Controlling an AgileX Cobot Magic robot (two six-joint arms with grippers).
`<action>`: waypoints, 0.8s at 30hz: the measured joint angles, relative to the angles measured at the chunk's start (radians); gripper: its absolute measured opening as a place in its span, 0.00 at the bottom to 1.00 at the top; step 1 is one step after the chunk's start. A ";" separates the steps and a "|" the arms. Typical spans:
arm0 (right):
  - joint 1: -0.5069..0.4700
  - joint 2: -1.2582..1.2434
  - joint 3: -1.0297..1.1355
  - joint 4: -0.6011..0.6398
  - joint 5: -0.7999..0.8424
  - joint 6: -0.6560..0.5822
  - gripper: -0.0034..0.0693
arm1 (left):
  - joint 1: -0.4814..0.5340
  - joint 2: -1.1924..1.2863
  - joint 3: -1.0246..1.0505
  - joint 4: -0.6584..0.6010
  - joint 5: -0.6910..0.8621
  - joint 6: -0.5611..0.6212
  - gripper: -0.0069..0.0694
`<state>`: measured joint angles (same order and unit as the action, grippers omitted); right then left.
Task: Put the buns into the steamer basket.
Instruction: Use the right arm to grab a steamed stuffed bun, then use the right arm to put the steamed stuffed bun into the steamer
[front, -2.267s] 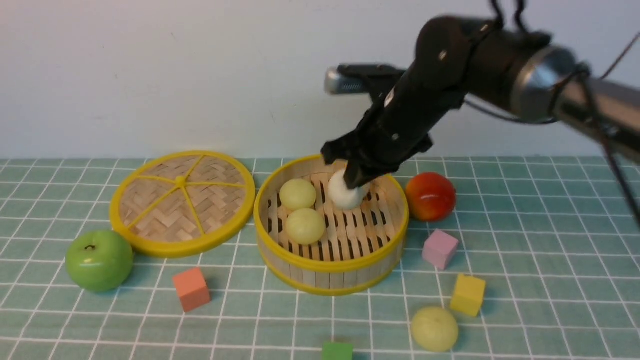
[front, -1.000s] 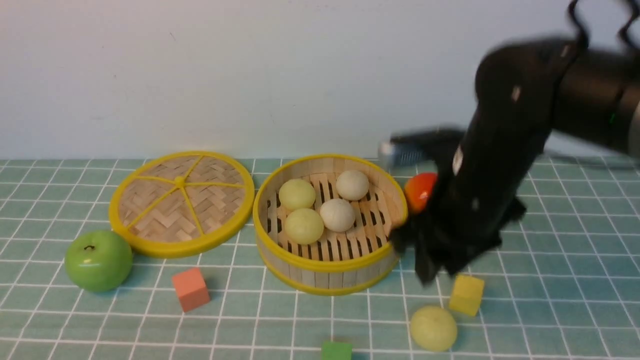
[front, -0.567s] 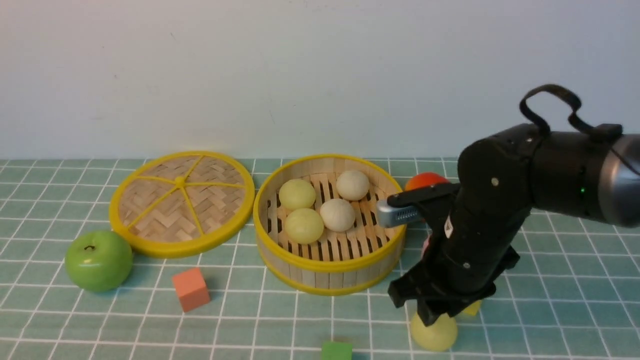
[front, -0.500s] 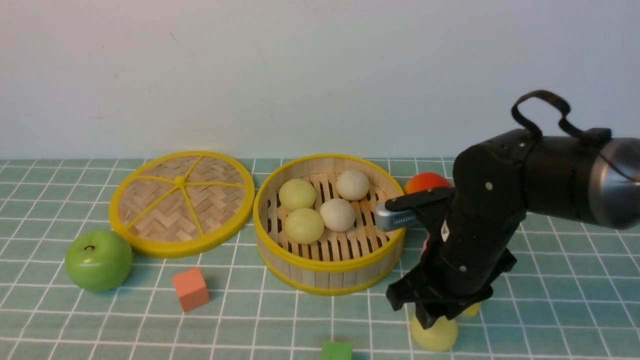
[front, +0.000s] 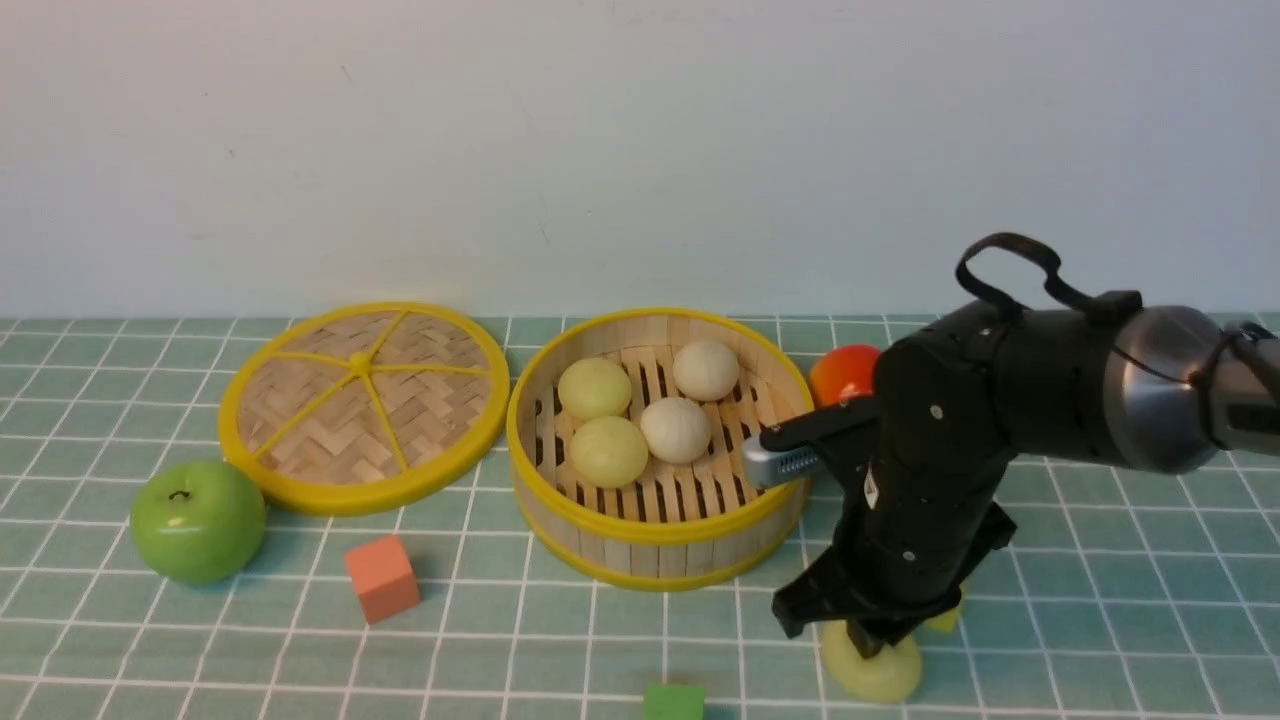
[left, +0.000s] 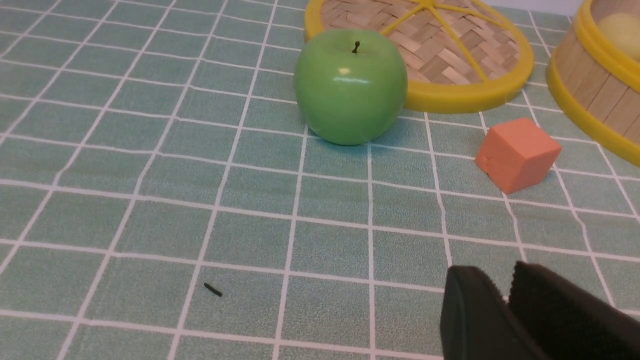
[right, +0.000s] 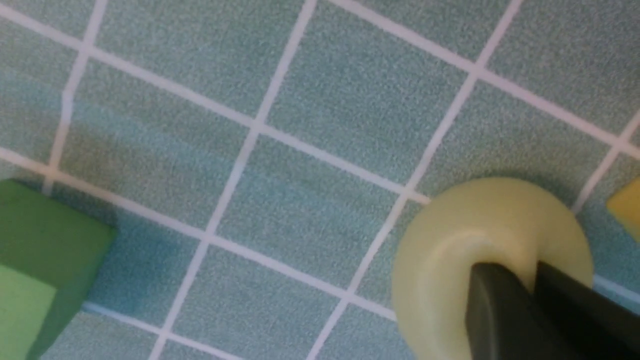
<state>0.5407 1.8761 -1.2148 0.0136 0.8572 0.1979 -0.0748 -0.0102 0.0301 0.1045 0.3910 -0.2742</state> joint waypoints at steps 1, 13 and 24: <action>0.000 -0.001 -0.002 0.000 0.003 0.000 0.10 | 0.000 0.000 0.000 0.000 0.000 0.000 0.27; 0.000 -0.044 -0.416 0.002 0.121 -0.044 0.06 | 0.000 0.000 0.000 0.000 0.000 0.000 0.27; 0.000 0.148 -0.482 -0.026 -0.052 -0.048 0.07 | 0.000 0.000 0.000 0.000 0.000 0.000 0.29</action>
<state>0.5407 2.0240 -1.6968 -0.0127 0.8055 0.1503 -0.0748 -0.0102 0.0301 0.1045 0.3910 -0.2742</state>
